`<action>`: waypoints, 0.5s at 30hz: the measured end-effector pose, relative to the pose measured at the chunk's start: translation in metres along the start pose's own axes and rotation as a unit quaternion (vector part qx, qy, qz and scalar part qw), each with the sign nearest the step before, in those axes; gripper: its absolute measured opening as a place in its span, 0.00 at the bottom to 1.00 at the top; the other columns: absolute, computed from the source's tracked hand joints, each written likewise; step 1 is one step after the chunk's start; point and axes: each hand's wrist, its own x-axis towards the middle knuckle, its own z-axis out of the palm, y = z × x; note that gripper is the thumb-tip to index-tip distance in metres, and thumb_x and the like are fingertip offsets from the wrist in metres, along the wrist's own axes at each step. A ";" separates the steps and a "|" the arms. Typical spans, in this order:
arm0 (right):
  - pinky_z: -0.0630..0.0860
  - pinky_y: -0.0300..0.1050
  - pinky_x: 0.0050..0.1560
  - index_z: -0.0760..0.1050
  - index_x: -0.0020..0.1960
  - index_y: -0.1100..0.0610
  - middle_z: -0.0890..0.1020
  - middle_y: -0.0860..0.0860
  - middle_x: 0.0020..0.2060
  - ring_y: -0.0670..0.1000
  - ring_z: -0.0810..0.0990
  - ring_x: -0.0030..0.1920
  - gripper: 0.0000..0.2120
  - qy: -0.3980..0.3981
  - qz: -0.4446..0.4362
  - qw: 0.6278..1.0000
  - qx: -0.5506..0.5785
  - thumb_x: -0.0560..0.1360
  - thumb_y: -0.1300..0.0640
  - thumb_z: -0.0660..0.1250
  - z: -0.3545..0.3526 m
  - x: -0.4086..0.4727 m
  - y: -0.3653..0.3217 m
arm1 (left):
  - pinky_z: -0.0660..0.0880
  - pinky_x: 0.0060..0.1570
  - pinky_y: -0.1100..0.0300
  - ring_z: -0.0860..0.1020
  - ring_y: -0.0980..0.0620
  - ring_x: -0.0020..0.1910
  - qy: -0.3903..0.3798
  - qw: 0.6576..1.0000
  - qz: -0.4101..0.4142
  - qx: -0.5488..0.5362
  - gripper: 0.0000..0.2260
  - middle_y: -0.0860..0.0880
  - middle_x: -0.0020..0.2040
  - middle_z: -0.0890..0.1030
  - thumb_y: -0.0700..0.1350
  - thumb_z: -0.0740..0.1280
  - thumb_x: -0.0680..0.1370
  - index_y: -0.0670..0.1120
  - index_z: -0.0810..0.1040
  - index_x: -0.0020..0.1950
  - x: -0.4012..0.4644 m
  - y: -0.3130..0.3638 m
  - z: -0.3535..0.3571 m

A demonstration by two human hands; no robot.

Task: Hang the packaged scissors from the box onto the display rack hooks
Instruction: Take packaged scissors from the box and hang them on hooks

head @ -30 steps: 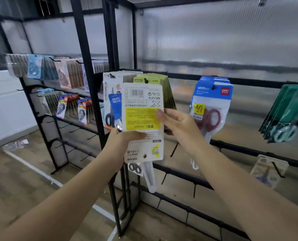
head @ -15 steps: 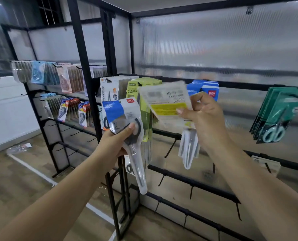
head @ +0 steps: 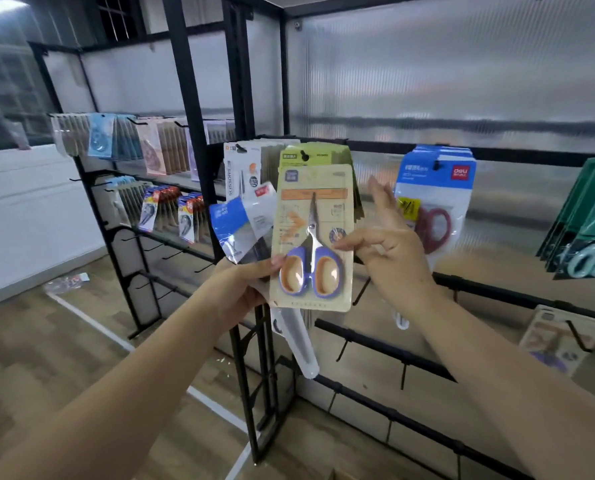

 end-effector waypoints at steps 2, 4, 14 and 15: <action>0.59 0.18 0.59 0.80 0.38 0.50 0.62 0.39 0.68 0.38 0.58 0.69 0.20 0.002 0.053 0.996 0.078 0.75 0.73 0.61 0.003 0.002 0.001 | 0.77 0.29 0.61 0.81 0.51 0.32 0.008 1.000 0.023 0.003 0.12 0.48 0.37 0.84 0.39 0.68 0.66 0.43 0.79 0.50 -0.001 -0.002 -0.001; 0.71 0.27 0.55 0.81 0.41 0.54 0.75 0.44 0.62 0.43 0.72 0.65 0.18 -0.007 0.129 0.970 0.206 0.76 0.73 0.59 0.006 0.004 0.001 | 0.76 0.29 0.61 0.82 0.50 0.33 0.021 0.999 0.024 0.014 0.14 0.47 0.39 0.84 0.40 0.70 0.66 0.43 0.79 0.52 -0.002 -0.007 -0.004; 0.80 0.38 0.45 0.69 0.58 0.44 0.78 0.48 0.55 0.44 0.79 0.54 0.28 0.056 0.181 0.961 0.202 0.72 0.75 0.65 -0.001 -0.020 0.003 | 0.77 0.31 0.60 0.82 0.48 0.37 0.006 1.000 0.030 0.004 0.11 0.47 0.40 0.84 0.40 0.72 0.68 0.46 0.79 0.49 -0.002 -0.038 0.010; 0.79 0.35 0.43 0.69 0.57 0.43 0.78 0.47 0.54 0.43 0.78 0.52 0.29 0.077 0.175 0.960 0.207 0.72 0.76 0.64 -0.005 -0.024 0.003 | 0.77 0.30 0.61 0.81 0.49 0.36 0.005 0.999 0.030 0.010 0.09 0.48 0.38 0.84 0.40 0.72 0.69 0.46 0.79 0.47 -0.001 -0.040 0.016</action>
